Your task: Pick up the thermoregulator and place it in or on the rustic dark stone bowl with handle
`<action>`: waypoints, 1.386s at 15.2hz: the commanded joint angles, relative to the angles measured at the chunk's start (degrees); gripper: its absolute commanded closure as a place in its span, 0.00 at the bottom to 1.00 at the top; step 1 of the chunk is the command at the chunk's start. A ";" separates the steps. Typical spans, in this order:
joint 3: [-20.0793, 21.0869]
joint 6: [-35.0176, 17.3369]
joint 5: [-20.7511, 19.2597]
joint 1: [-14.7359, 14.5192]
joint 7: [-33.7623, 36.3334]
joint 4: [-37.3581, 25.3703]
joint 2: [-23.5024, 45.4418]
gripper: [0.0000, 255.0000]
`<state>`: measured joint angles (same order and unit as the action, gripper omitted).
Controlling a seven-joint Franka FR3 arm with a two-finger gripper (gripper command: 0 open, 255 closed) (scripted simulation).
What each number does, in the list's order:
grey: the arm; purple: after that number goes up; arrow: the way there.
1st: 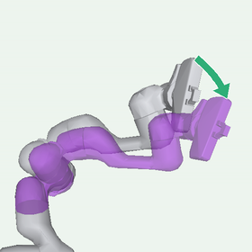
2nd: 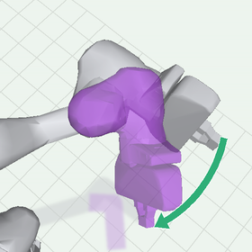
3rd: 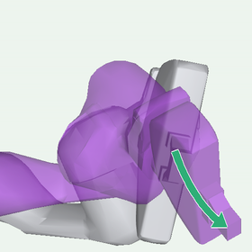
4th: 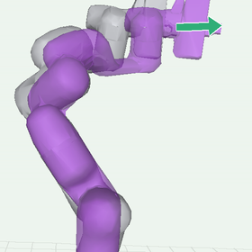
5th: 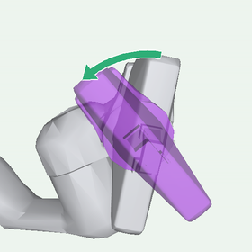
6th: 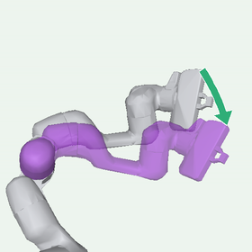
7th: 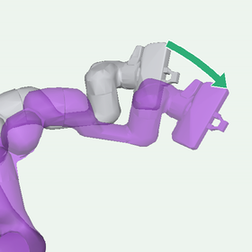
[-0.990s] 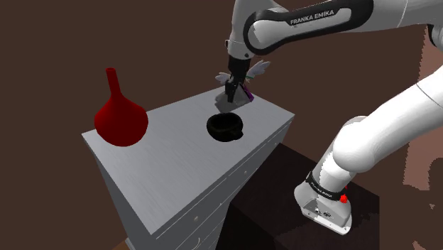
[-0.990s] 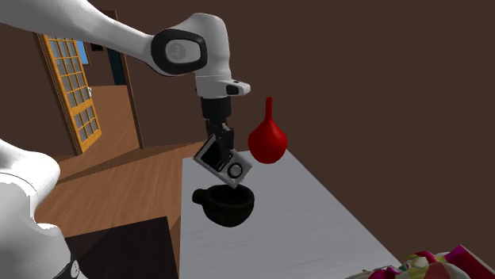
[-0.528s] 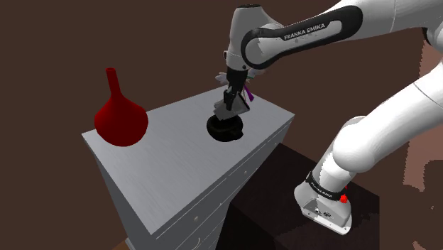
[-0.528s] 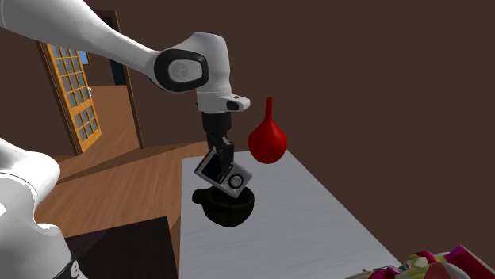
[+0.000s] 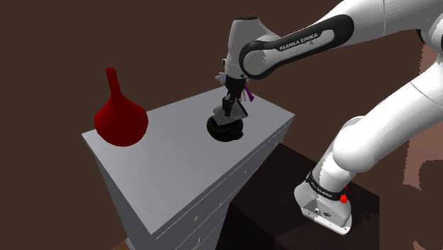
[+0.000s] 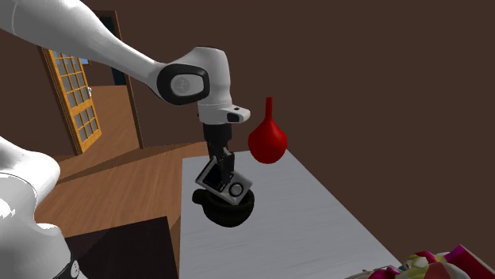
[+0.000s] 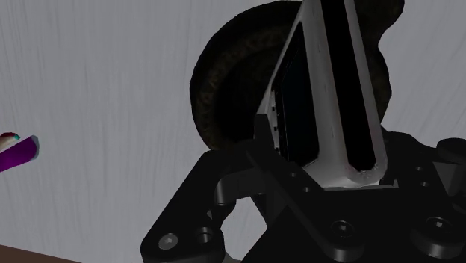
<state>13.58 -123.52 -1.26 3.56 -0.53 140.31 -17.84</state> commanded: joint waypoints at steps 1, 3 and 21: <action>-0.01 -0.08 -0.01 0.01 -0.01 0.03 -0.01 1.00; -0.01 -0.08 -0.01 0.01 -0.01 0.03 -0.01 1.00; -0.25 7.72 0.71 -0.36 -0.55 -4.93 -2.90 0.00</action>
<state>13.32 -115.82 -0.56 3.21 -1.08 135.38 -20.73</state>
